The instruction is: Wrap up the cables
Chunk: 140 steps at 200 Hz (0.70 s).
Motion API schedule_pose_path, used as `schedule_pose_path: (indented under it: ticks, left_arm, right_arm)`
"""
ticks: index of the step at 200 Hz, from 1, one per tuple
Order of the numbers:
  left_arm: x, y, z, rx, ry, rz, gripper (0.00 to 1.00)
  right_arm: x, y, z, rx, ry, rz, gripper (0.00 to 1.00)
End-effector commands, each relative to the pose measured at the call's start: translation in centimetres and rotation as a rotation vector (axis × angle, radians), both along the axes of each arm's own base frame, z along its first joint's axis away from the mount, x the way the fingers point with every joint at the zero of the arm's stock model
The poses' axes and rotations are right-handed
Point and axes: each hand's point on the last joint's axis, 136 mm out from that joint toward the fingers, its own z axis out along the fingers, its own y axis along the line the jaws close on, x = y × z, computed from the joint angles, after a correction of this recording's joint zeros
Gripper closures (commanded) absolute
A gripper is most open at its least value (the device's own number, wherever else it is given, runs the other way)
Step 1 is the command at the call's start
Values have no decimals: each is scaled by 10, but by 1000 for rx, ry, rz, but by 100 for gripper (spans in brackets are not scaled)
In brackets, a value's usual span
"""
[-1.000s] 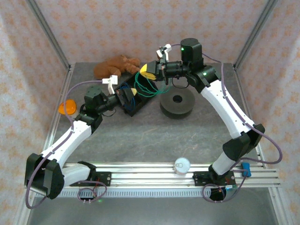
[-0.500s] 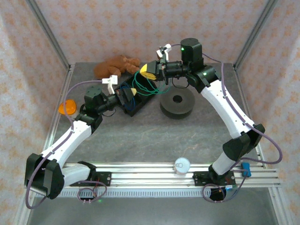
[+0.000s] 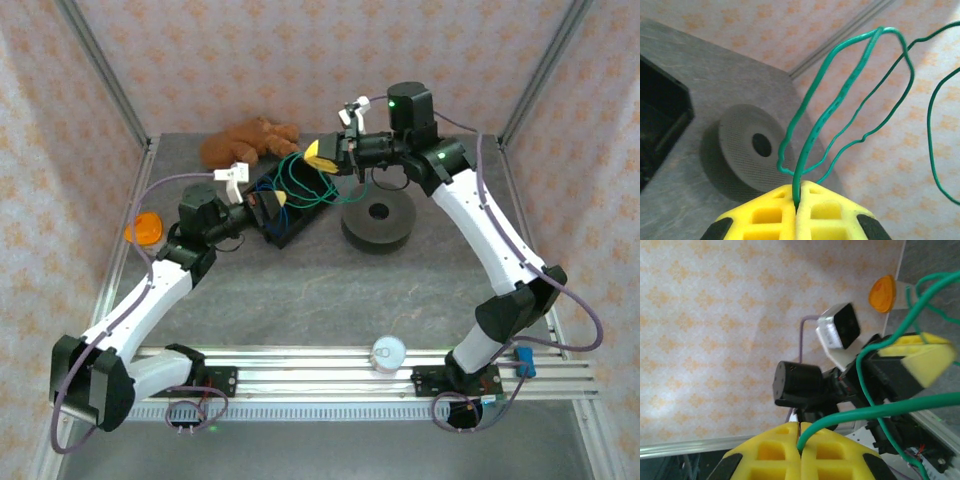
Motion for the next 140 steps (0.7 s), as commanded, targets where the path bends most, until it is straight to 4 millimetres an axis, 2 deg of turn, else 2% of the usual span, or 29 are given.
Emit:
schedule_pose_path:
  ticks: [1,24,59,80,110,140]
  left_arm:
    - [-5,23,8,134,-46,87,100]
    - [-7,46,11,128,-51,137,100]
    - [-7,71,17,84,-41,187,100]
    - [-9,73,20,75,-44,182,100]
    - [-11,66,31,14,-55,140,100]
    - [-11,55,57,-196,-66,86,100]
  right_arm:
    - [-5,-31,22,-17,-94,-68,100]
    - [-6,-48,23,-14,-102,-102,100]
    - [-8,-62,22,-13,-100,-126,100]
    - [-9,-64,21,-14,-100,-128,100]
    - [-7,-65,15,-24,-95,-135,100]
    - [-1,-62,5,-16,-80,-135,100]
